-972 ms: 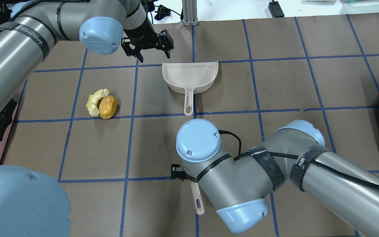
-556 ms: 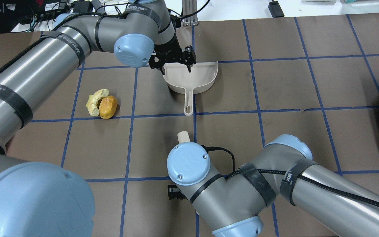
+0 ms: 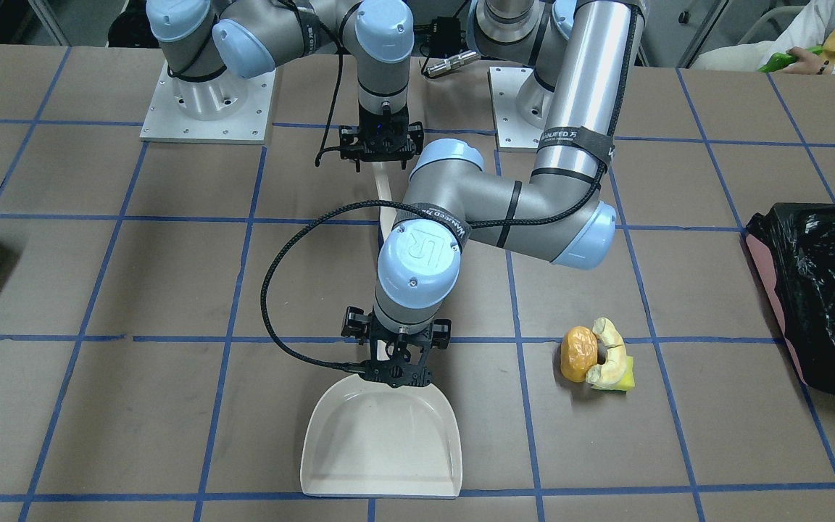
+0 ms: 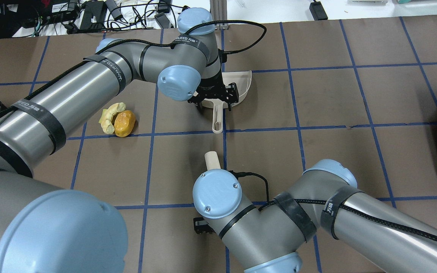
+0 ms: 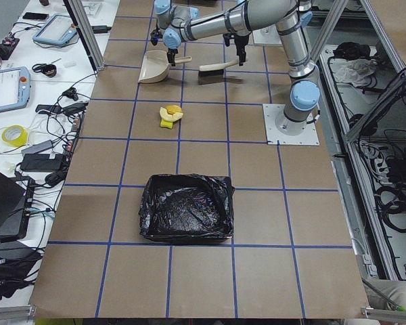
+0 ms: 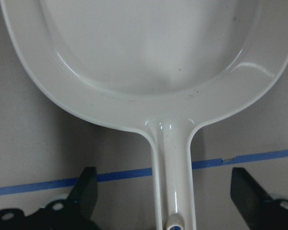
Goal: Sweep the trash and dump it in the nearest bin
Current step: 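Set the dustpan beside the trash with left gripper while right lifts the brush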
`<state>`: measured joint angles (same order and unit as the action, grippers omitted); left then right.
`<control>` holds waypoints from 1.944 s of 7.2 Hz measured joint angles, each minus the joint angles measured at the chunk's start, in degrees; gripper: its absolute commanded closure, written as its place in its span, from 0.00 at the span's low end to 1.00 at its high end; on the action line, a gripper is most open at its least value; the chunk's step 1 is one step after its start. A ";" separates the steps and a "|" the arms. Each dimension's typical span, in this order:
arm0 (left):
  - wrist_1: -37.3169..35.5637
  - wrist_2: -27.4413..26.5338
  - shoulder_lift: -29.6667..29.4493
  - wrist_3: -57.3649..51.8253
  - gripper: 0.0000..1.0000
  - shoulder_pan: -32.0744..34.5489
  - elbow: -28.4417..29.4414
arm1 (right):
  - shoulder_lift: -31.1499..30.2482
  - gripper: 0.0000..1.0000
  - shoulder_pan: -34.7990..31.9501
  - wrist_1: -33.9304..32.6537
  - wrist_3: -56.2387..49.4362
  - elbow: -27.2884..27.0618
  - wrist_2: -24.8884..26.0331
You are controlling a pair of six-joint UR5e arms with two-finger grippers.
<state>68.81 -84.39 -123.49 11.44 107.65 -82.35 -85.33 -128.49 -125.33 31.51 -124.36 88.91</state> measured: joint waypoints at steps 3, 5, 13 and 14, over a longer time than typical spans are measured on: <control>0.45 -0.07 -0.26 0.79 0.74 0.16 -0.73 | 1.91 0.40 0.00 -1.82 -1.58 0.00 0.50; 0.60 -0.17 -0.25 0.93 0.94 0.19 -0.78 | 1.99 0.46 -0.06 -1.92 -1.70 0.00 0.93; 4.99 -6.90 6.31 -37.58 1.00 -11.83 0.10 | 1.81 0.92 -0.09 -1.98 -1.22 0.22 0.77; 7.16 -8.00 8.32 -45.82 1.00 -15.46 0.14 | 1.64 0.92 -0.02 -1.96 -1.48 0.46 0.96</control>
<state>75.97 -92.39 -115.17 -34.38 92.18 -82.21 -83.69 -128.51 -127.29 30.03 -123.90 89.86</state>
